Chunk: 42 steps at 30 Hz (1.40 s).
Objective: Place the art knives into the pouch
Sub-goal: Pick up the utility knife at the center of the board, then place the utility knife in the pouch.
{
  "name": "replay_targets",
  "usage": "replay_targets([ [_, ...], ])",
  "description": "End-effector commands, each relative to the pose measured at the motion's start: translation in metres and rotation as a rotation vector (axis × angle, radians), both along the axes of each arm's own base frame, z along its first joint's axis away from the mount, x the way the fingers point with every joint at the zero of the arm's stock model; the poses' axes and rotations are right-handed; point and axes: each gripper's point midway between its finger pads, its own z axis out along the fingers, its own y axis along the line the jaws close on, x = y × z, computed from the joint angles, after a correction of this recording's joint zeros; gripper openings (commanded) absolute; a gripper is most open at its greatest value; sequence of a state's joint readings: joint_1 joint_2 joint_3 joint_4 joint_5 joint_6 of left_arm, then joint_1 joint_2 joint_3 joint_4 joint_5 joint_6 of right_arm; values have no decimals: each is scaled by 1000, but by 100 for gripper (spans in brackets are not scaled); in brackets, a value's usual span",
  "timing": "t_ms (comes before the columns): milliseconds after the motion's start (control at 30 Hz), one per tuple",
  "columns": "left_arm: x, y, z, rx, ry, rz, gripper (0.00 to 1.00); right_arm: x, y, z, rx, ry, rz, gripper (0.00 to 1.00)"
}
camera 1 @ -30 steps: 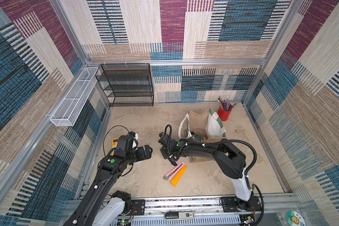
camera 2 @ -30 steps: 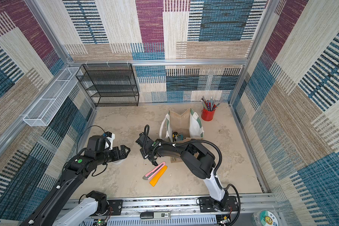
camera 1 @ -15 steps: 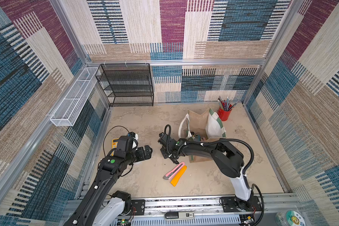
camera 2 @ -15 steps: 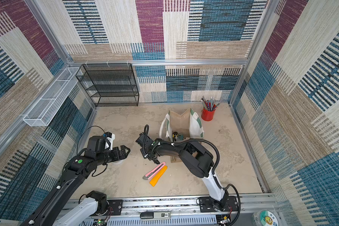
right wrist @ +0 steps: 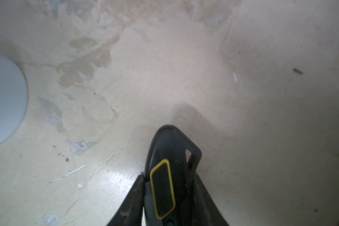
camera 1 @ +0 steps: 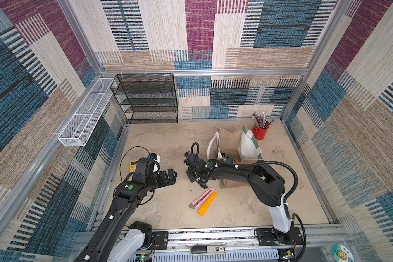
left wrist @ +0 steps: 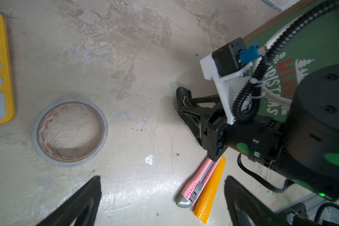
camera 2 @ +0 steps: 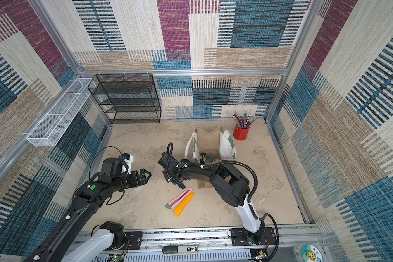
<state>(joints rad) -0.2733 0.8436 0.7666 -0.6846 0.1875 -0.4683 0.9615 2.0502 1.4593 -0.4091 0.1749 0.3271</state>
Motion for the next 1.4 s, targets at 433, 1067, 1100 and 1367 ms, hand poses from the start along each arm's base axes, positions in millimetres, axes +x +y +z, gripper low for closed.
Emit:
replay_targets([
  [433,0,-31,33,-222,-77,-69,99,-2,12,150,276,-159,54,20],
  [1067,-1,-69,67,-331,-127,-200,95,49,-158,303,358,-548,-273,16],
  [1100,-2,-73,69,-326,-131,-212,96,52,-168,303,355,-556,-296,16],
  [1367,-7,-108,71,-251,-134,-312,95,80,-210,264,313,-519,-392,17],
])
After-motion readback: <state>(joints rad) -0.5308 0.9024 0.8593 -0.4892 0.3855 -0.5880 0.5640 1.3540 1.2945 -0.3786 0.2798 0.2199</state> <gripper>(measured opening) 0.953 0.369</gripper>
